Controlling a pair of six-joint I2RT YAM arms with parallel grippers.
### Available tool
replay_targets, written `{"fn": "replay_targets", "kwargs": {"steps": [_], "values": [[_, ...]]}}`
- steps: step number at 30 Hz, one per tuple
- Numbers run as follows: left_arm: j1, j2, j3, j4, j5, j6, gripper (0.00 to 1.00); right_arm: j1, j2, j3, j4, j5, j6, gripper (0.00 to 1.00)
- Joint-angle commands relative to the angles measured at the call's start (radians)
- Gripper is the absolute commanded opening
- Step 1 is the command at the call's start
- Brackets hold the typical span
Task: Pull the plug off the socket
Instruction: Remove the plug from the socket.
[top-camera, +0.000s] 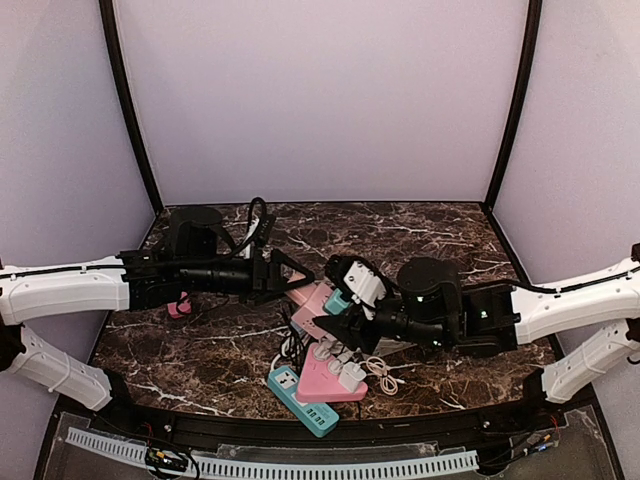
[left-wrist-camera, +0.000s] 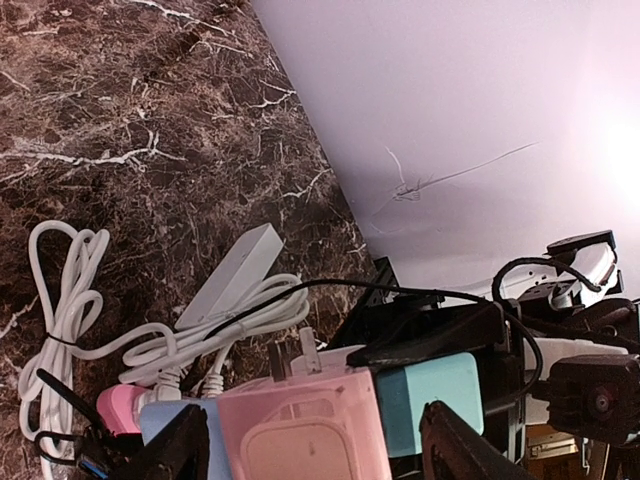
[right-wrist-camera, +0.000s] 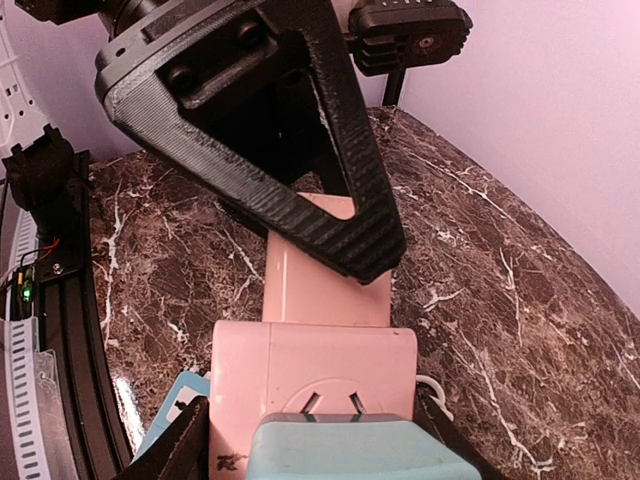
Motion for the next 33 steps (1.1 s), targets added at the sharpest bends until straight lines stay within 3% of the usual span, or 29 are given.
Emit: {"fn": "replay_targets", "kwargs": {"steps": [1, 17, 33], "values": [[-0.004, -0.009, -0.007, -0.006, -0.004, -0.010, 0.71, 0.029, 0.031, 0.057, 0.064, 0.104, -0.062, 0.00], [-0.005, -0.061, -0.053, -0.034, -0.057, -0.029, 0.49, 0.056, 0.074, 0.086, 0.078, 0.185, -0.114, 0.00], [-0.004, -0.078, -0.074, 0.008, -0.066, -0.051, 0.40, 0.067, 0.076, 0.064, 0.102, 0.203, -0.122, 0.00]]}}
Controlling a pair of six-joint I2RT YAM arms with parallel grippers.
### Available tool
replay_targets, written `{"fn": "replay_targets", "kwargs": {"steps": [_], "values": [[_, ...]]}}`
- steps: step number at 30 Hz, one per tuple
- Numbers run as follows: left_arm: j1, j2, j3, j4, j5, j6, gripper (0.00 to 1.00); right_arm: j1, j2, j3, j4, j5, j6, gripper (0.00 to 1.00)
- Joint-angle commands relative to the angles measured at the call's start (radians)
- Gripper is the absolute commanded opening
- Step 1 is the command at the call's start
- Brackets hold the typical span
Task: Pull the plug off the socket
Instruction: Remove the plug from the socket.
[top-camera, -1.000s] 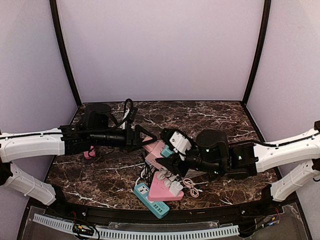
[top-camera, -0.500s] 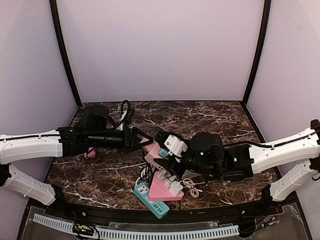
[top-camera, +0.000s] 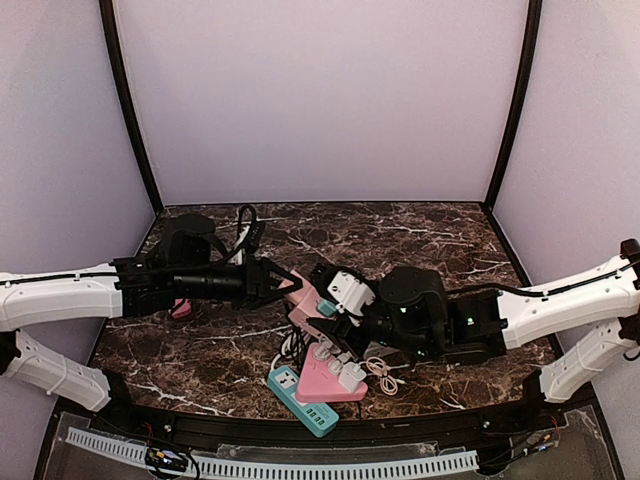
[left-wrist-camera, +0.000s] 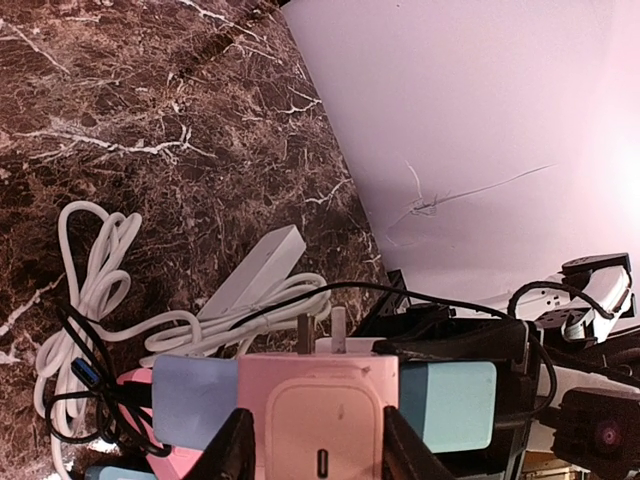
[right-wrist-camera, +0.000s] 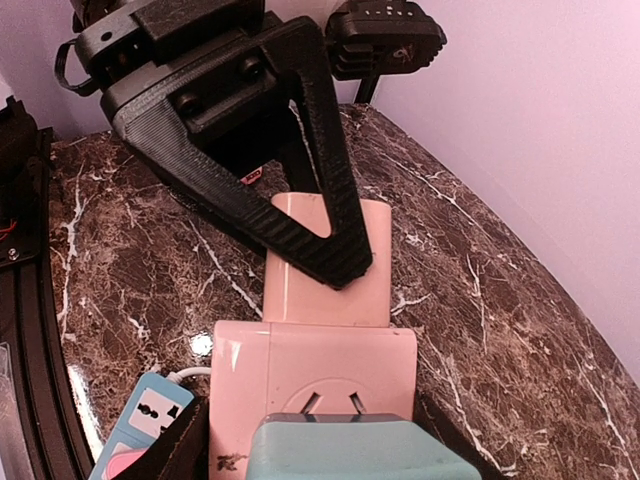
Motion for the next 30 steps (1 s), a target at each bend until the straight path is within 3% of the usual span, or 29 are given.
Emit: {"fn": "replay_targets", "kwargs": {"steps": [1, 14, 30], "values": [[-0.004, -0.022, -0.011, 0.017, -0.004, 0.000, 0.38, 0.007, -0.001, 0.014, 0.100, 0.051, -0.035, 0.00], [-0.003, -0.034, 0.001, 0.000, 0.004, 0.003, 0.01, 0.009, 0.042, 0.043, 0.102, 0.062, -0.044, 0.00], [-0.003, 0.006, 0.104, -0.142, 0.142, 0.146, 0.01, 0.001, -0.015, 0.002, 0.147, -0.057, -0.079, 0.00]]}}
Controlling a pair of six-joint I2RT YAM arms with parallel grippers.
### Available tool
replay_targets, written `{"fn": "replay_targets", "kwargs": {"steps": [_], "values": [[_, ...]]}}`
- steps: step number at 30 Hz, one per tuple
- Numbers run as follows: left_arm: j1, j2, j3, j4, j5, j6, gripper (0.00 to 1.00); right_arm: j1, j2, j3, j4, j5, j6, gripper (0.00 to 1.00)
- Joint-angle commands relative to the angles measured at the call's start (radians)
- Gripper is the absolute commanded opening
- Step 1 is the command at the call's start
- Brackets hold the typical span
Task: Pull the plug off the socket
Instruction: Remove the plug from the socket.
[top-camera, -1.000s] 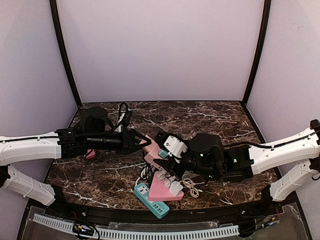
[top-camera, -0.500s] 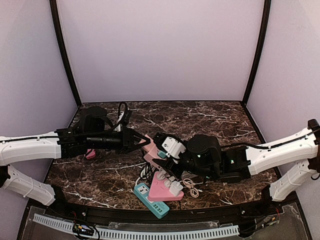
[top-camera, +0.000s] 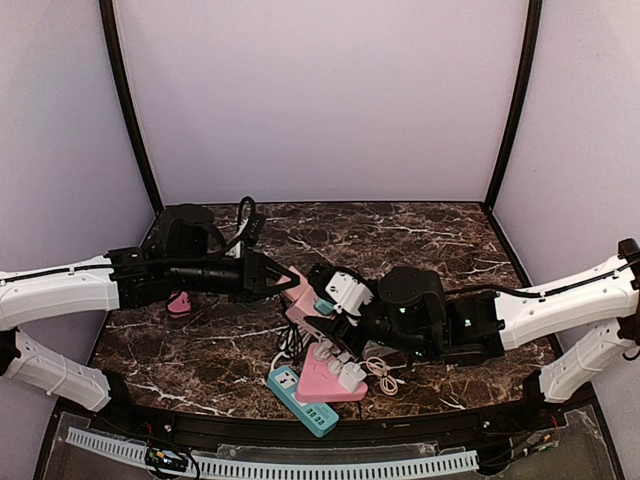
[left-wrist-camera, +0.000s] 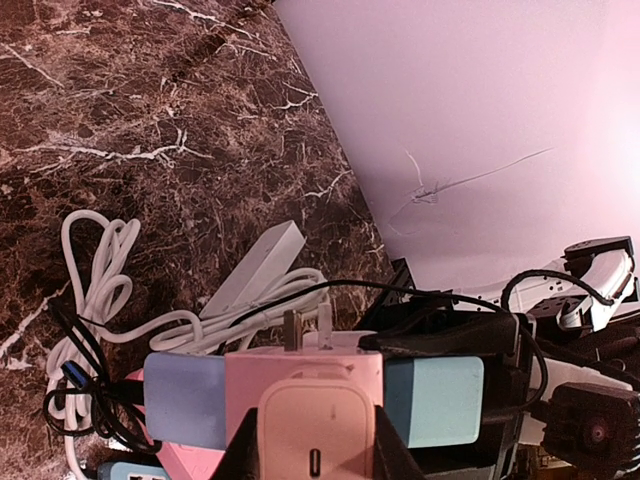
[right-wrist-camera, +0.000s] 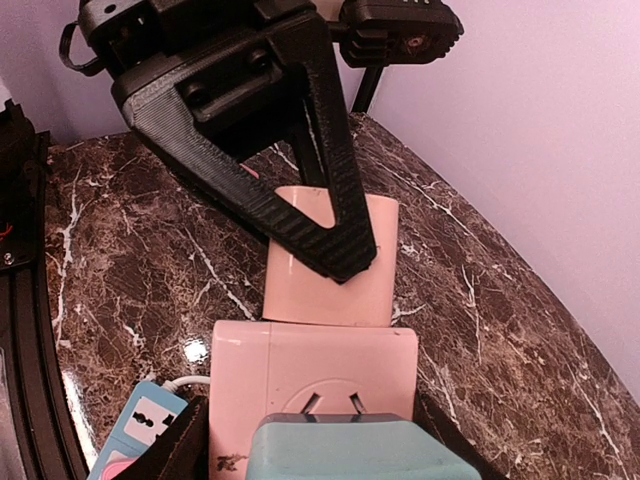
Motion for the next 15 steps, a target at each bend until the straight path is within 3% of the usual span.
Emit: {"fn": "replay_targets", "kwargs": {"steps": [1, 8, 15], "values": [[-0.014, 0.015, 0.050, -0.069, 0.119, 0.090, 0.01, 0.000, -0.030, 0.003, 0.108, -0.064, -0.064, 0.00], [-0.013, 0.018, 0.058, -0.070, 0.100, 0.094, 0.01, 0.001, -0.014, 0.020, 0.092, -0.083, -0.084, 0.00], [-0.004, -0.021, 0.018, -0.025, 0.010, 0.049, 0.01, 0.002, 0.008, 0.016, 0.111, -0.026, -0.003, 0.00]]}}
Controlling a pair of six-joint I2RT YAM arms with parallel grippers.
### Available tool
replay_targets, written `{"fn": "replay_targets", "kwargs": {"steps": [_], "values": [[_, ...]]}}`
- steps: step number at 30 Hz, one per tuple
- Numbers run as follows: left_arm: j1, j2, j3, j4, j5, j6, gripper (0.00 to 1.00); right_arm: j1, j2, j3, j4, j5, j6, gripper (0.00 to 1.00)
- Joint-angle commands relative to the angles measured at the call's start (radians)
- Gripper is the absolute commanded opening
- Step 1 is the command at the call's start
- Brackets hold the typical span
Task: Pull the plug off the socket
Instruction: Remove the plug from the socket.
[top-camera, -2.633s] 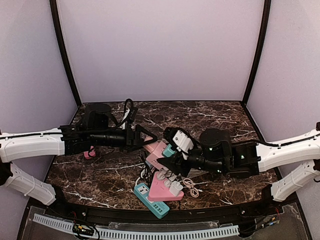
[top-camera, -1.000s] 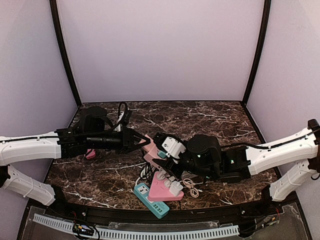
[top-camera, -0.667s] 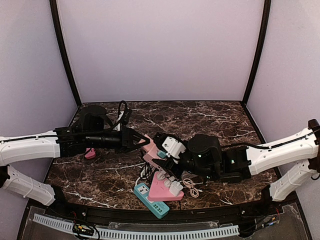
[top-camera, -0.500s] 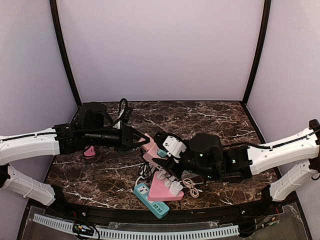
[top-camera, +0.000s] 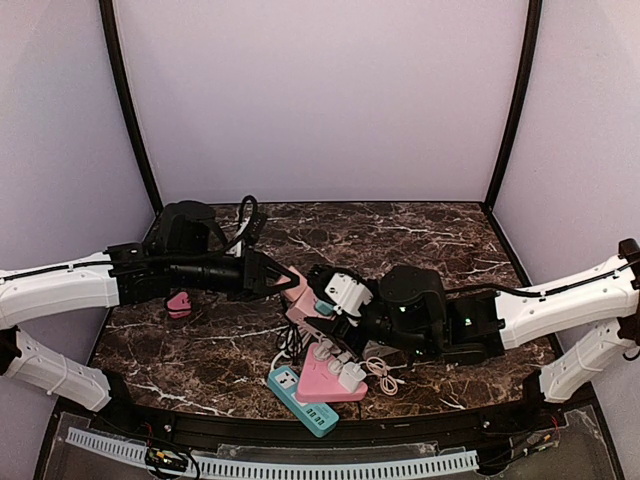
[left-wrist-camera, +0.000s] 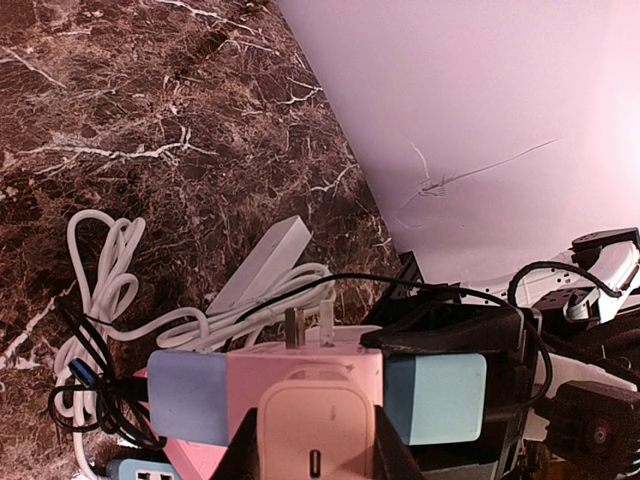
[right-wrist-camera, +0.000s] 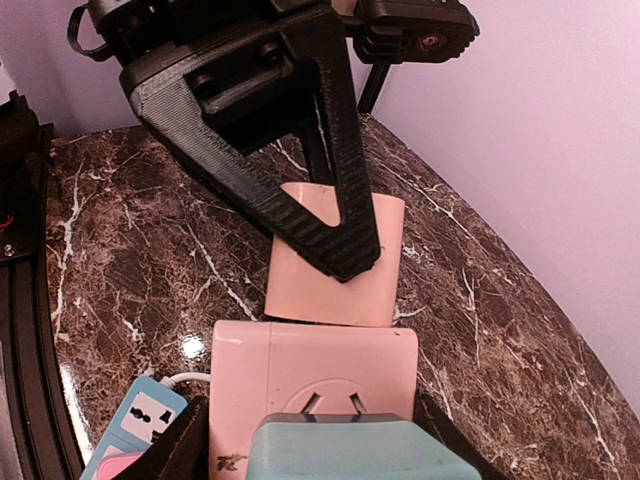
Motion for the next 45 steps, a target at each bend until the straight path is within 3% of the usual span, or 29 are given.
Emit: {"fn": "replay_targets", "kwargs": {"steps": [1, 9, 28, 45], "values": [[-0.005, -0.036, -0.035, 0.045, -0.013, -0.011, 0.01, 0.005, 0.014, 0.017, 0.117, -0.002, 0.038, 0.00], [0.010, -0.088, -0.106, 0.126, -0.052, -0.063, 0.01, 0.005, 0.032, 0.024, 0.117, 0.050, 0.129, 0.00], [0.039, -0.073, -0.138, 0.203, 0.046, -0.088, 0.01, 0.011, -0.039, -0.062, 0.227, -0.061, 0.060, 0.00], [0.057, -0.065, -0.165, 0.259, 0.082, -0.121, 0.01, 0.011, -0.044, -0.076, 0.262, -0.021, 0.058, 0.00]]}}
